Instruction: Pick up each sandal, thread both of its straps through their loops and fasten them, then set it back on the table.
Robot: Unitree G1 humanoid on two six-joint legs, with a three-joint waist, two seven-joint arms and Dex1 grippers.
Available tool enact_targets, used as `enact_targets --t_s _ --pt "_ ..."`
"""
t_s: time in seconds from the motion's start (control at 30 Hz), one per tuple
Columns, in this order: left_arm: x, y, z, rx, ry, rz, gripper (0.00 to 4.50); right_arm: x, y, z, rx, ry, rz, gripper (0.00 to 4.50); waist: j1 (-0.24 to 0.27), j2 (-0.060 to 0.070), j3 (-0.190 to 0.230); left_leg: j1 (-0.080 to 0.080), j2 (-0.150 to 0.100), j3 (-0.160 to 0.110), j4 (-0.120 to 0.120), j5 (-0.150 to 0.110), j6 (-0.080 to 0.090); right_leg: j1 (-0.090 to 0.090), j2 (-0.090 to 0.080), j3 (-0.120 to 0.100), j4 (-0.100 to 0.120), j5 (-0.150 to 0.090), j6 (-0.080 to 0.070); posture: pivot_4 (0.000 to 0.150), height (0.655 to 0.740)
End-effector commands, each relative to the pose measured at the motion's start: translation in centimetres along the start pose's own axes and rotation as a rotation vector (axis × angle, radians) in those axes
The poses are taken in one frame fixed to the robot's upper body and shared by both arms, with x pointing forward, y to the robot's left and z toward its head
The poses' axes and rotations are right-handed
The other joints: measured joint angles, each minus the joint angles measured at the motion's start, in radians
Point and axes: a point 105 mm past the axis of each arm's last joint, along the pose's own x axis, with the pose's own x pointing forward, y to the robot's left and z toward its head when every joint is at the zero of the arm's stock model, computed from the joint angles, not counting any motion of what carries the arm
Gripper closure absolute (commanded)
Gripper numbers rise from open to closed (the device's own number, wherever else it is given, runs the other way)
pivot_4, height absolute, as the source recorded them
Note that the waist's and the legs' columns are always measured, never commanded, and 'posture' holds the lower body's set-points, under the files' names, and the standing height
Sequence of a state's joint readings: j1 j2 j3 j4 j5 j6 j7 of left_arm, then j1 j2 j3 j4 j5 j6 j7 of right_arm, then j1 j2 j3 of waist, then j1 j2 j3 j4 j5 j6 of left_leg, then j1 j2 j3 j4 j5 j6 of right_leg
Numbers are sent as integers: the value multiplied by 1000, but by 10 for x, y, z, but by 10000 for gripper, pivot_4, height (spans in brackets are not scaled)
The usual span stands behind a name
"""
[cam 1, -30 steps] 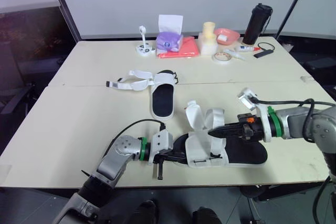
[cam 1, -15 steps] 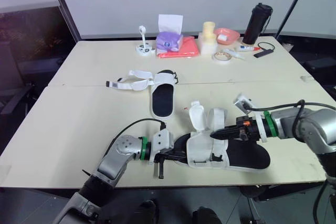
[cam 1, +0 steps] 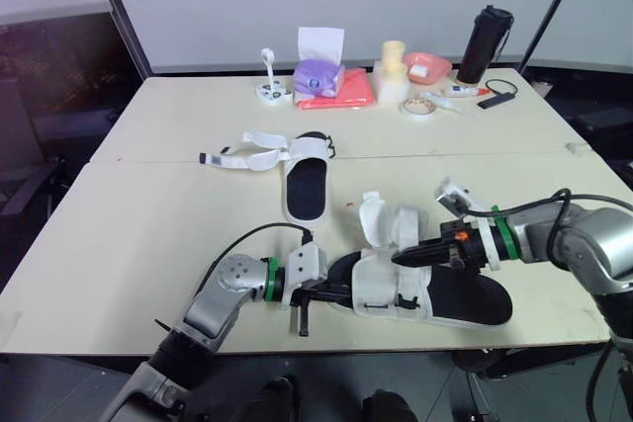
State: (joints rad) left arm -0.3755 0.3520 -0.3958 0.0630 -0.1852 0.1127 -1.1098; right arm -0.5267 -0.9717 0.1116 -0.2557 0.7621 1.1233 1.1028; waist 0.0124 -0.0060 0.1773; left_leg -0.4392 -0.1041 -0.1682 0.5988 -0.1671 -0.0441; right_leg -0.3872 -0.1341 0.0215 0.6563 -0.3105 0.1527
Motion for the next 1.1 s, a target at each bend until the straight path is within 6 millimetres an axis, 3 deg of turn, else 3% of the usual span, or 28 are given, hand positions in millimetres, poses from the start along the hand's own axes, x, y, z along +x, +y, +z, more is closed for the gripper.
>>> enact_targets --t_s 0.03,0.37,0.4,0.43,0.67,0.9,1.1 --pt "0 -1 -11 -27 47 4 45000 1 12 2 -49 3 26 44780 0 0 0 0 0 0 0 0 0 0 0 0 0 0 0 1500 7400" --pt "1 -1 -11 -28 47 3 45000 4 16 -13 -91 56 11 44780 1 0 0 0 0 0 0 0 0 0 0 0 0 0 0 1500 7400" --pt "1 -1 -11 -27 47 2 45000 4 16 -14 -94 58 4 38826 0 0 0 0 0 0 0 0 0 0 0 0 0 0 0 1500 7400" --pt "1 -1 -11 -27 47 2 45000 3 16 -15 -99 60 -3 36239 1 0 0 0 0 0 1 0 0 0 0 0 0 0 0 1500 7400" --pt "3 0 -11 -27 44 4 45000 -17 28 -12 -143 65 -49 3731 2 0 0 0 0 0 1 0 0 1 0 0 0 0 0 1500 7400" --pt "4 1 -11 -26 40 2 45000 -45 51 -13 -95 42 -104 3731 2 0 0 -1 0 0 1 0 0 0 0 0 0 0 0 1500 7400" --pt "7 1 -11 -25 33 -1 45000 -44 66 -38 20 35 -112 3731 7 0 0 -1 0 0 2 0 0 1 0 0 -1 0 0 1500 7400"
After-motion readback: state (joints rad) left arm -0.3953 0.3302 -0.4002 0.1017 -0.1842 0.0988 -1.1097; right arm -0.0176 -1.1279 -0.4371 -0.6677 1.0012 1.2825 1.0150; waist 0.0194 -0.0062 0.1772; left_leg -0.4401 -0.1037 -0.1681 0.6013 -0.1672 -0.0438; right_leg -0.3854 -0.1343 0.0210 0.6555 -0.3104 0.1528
